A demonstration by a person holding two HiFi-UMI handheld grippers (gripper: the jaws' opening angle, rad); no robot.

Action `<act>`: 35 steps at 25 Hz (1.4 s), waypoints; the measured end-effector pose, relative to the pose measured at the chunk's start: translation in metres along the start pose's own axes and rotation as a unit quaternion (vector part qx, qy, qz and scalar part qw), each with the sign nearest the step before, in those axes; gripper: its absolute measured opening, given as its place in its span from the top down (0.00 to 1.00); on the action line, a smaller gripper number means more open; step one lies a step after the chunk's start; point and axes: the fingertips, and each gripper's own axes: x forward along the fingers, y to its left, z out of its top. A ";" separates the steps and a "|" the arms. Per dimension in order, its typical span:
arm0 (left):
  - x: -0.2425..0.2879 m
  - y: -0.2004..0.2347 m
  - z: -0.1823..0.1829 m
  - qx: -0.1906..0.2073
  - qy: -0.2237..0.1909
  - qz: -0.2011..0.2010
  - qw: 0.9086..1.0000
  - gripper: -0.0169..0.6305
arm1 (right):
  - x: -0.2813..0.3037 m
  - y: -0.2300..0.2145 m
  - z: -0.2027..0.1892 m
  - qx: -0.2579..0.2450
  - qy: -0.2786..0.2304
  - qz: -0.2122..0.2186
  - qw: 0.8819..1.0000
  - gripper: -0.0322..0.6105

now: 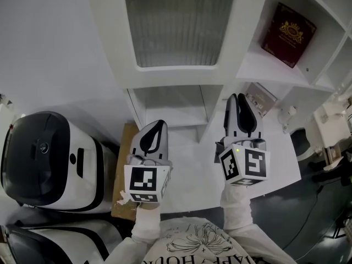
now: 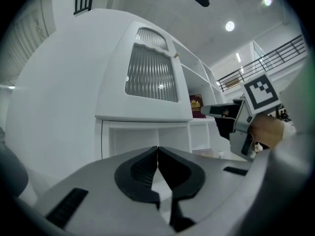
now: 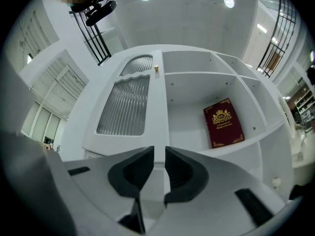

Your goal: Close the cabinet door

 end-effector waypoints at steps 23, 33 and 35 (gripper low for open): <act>-0.051 -0.041 0.011 0.006 -0.015 -0.027 1.000 0.97 | -0.091 0.014 -0.035 -0.012 0.070 -0.019 0.997 0.91; -0.068 -0.036 0.010 0.006 -0.017 -0.020 1.000 0.97 | -0.103 0.030 -0.042 -0.025 0.083 -0.009 0.996 0.91; -0.070 -0.036 0.009 0.005 -0.017 -0.019 1.000 0.97 | -0.105 0.031 -0.042 -0.022 0.084 -0.007 0.996 0.91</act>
